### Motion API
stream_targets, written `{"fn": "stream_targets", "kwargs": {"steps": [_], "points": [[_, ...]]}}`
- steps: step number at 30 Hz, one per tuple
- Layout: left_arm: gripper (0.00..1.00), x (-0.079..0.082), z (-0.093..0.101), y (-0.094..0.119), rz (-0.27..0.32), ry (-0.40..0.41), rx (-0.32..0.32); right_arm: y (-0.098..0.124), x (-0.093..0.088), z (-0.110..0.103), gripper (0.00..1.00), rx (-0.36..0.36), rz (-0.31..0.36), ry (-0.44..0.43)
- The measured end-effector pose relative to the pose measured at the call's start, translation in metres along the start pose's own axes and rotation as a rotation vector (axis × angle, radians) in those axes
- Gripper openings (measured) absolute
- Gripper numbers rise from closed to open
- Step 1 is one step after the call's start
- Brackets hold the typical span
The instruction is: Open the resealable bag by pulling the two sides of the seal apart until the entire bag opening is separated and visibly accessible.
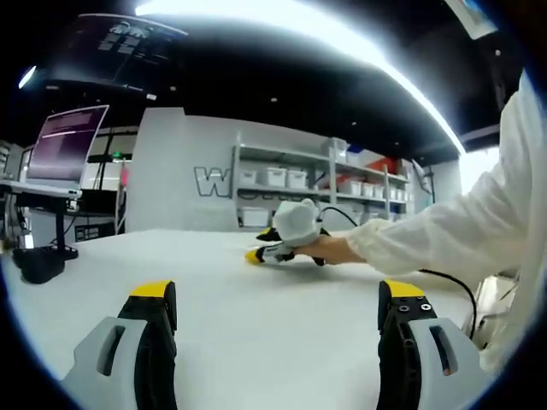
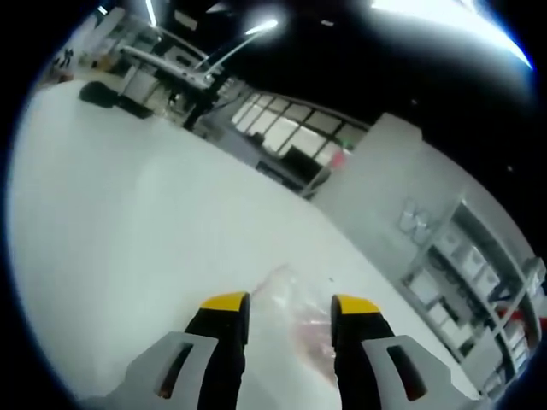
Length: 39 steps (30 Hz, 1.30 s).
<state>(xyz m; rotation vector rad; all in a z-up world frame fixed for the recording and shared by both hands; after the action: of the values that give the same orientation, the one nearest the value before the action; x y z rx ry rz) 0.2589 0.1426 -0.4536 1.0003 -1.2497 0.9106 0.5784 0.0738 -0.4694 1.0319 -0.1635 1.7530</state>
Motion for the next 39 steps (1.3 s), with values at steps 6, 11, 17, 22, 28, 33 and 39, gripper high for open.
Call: {"fn": "stream_targets", "kwargs": {"steps": [6, 11, 17, 22, 28, 33, 39], "points": [[0.96, 0.003, -0.001, 0.0, 0.004, -0.003, 0.002, -0.003, 0.001, 0.0, 0.34, -0.004, 0.006, 0.009], [0.96, 0.005, 0.003, -0.001, 0.009, -0.003, -0.005, -0.005, 0.001, -0.001, 0.3, 0.0, 0.018, 0.001], [0.96, 0.004, 0.004, -0.001, 0.005, -0.005, -0.006, -0.005, 0.001, -0.004, 0.24, 0.012, 0.034, -0.019], [0.96, 0.004, 0.004, -0.001, 0.005, -0.005, -0.003, -0.004, 0.0, -0.006, 0.23, 0.019, 0.047, -0.048], [0.96, 0.004, 0.004, -0.001, 0.005, -0.003, -0.002, -0.003, 0.002, -0.01, 0.18, 0.021, 0.072, -0.047], [0.96, 0.004, 0.004, -0.002, 0.005, -0.005, -0.001, -0.003, 0.004, -0.017, 0.09, 0.019, 0.086, 0.022], [0.96, 0.003, 0.003, -0.002, 0.004, -0.002, -0.001, -0.005, 0.005, -0.018, 0.02, 0.009, 0.092, 0.055]]}}
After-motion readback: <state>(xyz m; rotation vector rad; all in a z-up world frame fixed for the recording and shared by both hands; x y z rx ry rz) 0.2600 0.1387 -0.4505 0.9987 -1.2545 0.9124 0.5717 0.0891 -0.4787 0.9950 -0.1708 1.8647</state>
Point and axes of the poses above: the point that each gripper's makers call its tool centre point, and the gripper's own axes: y roughly backward along the fingers, z roughly to its right, x roughly out of its top, the point moved 2 cm from there along y, roughly backward along the fingers, and after that the axes turned 11 degrees about -z, right-handed, at the moved point
